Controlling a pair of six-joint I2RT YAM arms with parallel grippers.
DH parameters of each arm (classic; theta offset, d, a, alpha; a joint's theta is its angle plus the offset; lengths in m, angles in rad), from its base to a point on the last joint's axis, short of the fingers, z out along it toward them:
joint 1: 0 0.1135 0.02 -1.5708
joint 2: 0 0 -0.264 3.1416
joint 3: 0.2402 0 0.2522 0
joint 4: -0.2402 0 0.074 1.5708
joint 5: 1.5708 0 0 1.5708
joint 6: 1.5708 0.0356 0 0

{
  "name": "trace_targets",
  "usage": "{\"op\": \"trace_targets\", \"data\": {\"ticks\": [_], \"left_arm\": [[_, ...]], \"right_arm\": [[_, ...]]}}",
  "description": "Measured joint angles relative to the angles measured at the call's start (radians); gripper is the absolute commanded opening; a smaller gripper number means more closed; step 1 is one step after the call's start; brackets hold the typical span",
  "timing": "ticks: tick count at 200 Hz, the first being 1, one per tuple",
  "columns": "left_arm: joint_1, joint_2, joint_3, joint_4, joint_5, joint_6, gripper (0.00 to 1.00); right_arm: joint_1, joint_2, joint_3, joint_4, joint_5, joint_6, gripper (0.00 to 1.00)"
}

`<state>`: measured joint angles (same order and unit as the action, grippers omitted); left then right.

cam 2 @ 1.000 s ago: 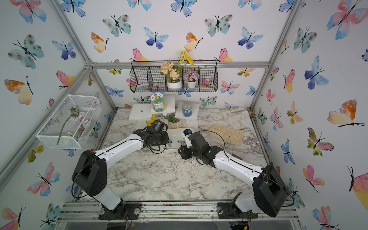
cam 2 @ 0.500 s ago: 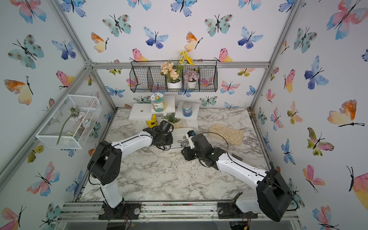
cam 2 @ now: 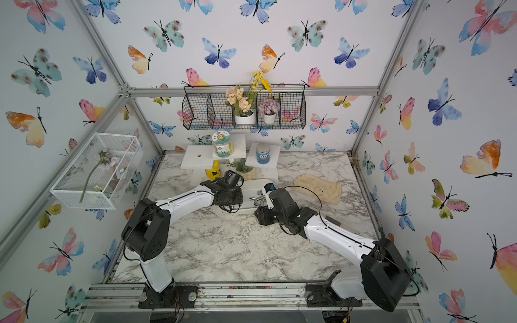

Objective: Put the socket on the desktop into the storage box
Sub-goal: Reset both arms

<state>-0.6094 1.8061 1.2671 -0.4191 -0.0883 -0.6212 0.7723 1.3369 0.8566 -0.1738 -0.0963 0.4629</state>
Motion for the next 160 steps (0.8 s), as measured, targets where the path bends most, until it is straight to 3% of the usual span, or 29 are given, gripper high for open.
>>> {"op": "trace_targets", "data": {"ticks": [27,58,71,78,135,160], "left_arm": [[-0.002,-0.094,-0.071,0.008,0.0,-0.002,0.52],[-0.006,-0.219,-0.151,0.027,-0.001,-0.002,0.67],[-0.006,-0.276,-0.19,0.032,-0.005,0.0,0.78],[-0.006,-0.315,-0.215,0.034,-0.011,0.002,0.99],[0.019,-0.541,-0.348,0.037,-0.086,0.013,0.99],[0.056,-0.618,-0.385,0.04,-0.152,0.024,0.99]], "right_arm": [[-0.006,0.0,0.0,-0.006,0.016,0.0,0.76],[-0.027,0.002,0.01,-0.017,0.027,-0.006,0.86],[-0.042,0.008,0.024,-0.022,0.03,-0.01,0.91],[-0.052,0.011,0.033,-0.023,0.03,-0.011,0.98],[-0.152,0.042,0.096,-0.024,0.04,-0.03,0.98],[-0.183,0.051,0.128,-0.031,0.131,-0.045,0.99]]}}
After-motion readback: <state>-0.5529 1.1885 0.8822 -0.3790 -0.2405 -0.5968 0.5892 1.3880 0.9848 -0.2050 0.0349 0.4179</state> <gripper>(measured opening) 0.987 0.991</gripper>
